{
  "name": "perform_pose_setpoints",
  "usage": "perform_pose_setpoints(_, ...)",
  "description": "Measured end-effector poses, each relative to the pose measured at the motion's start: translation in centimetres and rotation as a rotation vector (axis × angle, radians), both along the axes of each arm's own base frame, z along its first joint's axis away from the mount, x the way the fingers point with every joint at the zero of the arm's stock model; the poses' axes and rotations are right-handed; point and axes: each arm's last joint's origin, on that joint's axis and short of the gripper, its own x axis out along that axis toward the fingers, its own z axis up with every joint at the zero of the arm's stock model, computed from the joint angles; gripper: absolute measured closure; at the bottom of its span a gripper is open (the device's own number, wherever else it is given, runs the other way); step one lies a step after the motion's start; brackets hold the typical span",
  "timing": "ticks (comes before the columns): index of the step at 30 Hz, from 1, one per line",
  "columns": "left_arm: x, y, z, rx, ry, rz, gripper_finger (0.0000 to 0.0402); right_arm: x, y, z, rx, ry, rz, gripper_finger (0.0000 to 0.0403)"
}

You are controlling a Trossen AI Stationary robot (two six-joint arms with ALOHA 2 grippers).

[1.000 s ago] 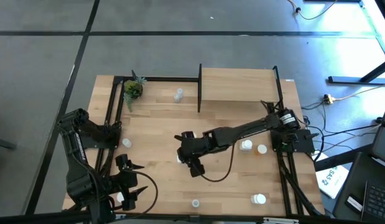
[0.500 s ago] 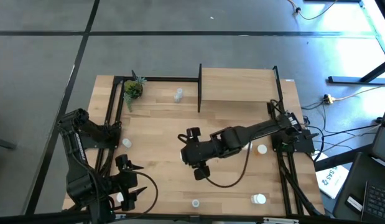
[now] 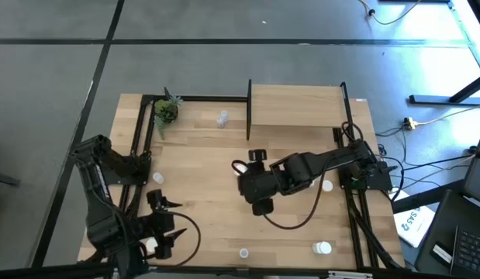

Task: Pick and place medicine bottles onto shelf by color
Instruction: Put the left white pill bottle on the shelf

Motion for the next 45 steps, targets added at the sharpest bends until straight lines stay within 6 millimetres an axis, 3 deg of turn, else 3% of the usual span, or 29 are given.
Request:
perform_pose_setpoints(12, 2.0, 2.1, 0.0, 0.076, 0.014, 0.074, 0.0075, -3.1, 0.1, 1.1, -0.140, 0.035, -0.164, 0.0205)
perform_pose_setpoints(28, 4.3, 4.3, 0.1, 0.177, 0.036, 0.104, 0.0075, -9.1, -1.2, 7.1, -0.071, -0.195, -0.222, 0.0205)
perform_pose_setpoints(39, 5.2, 5.6, 0.1, 0.206, 0.057, 0.147, 0.0075, -16.7, -5.1, 3.4, -0.081, -0.240, -0.476, 0.0205)
perform_pose_setpoints(45, 6.4, 7.2, 0.1, 0.218, 0.075, 0.201, 0.0075, -18.4, -7.8, 3.5, -0.091, -0.280, -0.502, 0.0205)
